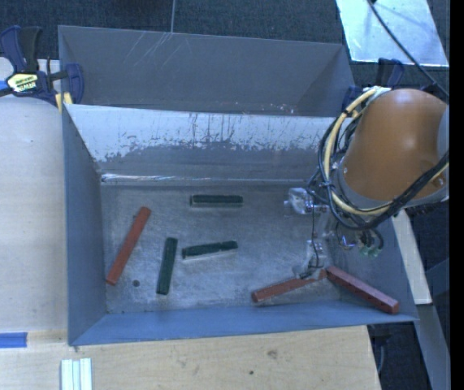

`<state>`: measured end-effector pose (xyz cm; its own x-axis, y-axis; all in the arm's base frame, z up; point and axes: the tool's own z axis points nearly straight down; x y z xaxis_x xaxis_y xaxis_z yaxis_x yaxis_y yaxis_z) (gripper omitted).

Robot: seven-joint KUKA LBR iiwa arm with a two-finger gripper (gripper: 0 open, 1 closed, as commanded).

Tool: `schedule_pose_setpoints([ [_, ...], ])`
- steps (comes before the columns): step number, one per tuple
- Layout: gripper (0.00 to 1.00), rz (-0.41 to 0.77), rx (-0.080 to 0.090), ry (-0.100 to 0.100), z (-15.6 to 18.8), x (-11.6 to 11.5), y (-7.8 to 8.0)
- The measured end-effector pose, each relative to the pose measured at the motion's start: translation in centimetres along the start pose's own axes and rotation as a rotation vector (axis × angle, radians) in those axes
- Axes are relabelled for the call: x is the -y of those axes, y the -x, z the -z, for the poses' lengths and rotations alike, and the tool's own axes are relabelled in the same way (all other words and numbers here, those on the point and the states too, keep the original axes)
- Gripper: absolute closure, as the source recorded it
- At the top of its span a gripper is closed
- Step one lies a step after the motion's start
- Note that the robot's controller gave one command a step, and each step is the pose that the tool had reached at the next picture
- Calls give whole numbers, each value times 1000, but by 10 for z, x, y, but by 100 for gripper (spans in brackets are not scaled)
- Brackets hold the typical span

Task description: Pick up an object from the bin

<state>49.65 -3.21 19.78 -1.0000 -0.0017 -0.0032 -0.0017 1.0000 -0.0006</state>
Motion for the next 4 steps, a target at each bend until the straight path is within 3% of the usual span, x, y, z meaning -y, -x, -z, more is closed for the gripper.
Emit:
schedule_pose_setpoints([
  [1,0,24,-6,0,-131,7,-9],
  [2,0,198,2,1,-127,-29,-10],
  [3,0,-61,2,3,-112,-92,21],
  [4,0,86,5,2,-127,-138,71],
])
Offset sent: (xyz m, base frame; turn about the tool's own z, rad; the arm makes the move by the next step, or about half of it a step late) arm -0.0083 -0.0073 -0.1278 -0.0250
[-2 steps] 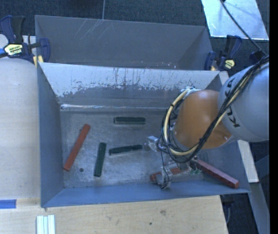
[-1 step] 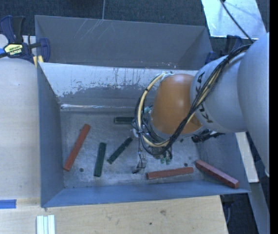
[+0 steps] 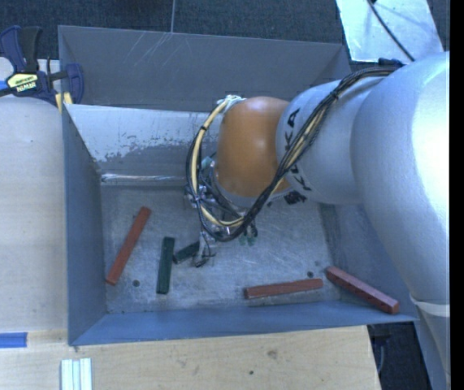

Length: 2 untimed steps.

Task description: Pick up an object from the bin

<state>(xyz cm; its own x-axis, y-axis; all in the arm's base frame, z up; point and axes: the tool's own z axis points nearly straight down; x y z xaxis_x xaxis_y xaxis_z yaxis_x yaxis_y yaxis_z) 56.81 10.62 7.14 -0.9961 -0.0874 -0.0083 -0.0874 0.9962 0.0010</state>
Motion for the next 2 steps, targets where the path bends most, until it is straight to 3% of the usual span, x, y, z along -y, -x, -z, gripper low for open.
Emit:
schedule_pose_setpoints([
  [1,100,0,-1,-1,0,1,0],
  [2,100,-51,5,0,138,11,9],
])
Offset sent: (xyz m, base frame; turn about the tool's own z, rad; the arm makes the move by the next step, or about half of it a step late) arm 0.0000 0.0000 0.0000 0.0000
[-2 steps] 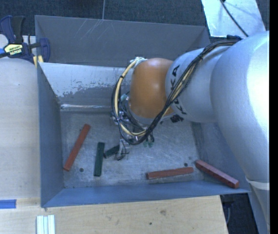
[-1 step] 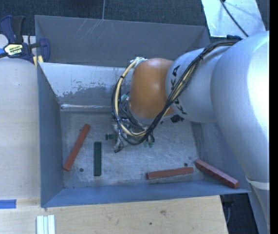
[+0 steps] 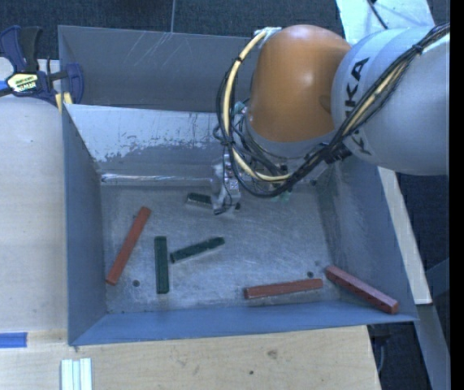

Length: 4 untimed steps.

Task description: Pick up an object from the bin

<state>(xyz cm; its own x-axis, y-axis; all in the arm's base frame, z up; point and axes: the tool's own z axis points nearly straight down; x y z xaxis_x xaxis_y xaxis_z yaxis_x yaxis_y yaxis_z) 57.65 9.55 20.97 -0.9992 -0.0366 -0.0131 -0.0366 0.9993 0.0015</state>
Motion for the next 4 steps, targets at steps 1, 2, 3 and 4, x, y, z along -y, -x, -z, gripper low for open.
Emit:
schedule_pose_setpoints([
  [1,0,1,-9,-1,-5,0,-2],
  [2,0,-120,-15,-4,-143,71,30],
  [3,100,-115,-6,-2,-137,68,33],
  [4,100,-110,0,-2,13,77,30],
])
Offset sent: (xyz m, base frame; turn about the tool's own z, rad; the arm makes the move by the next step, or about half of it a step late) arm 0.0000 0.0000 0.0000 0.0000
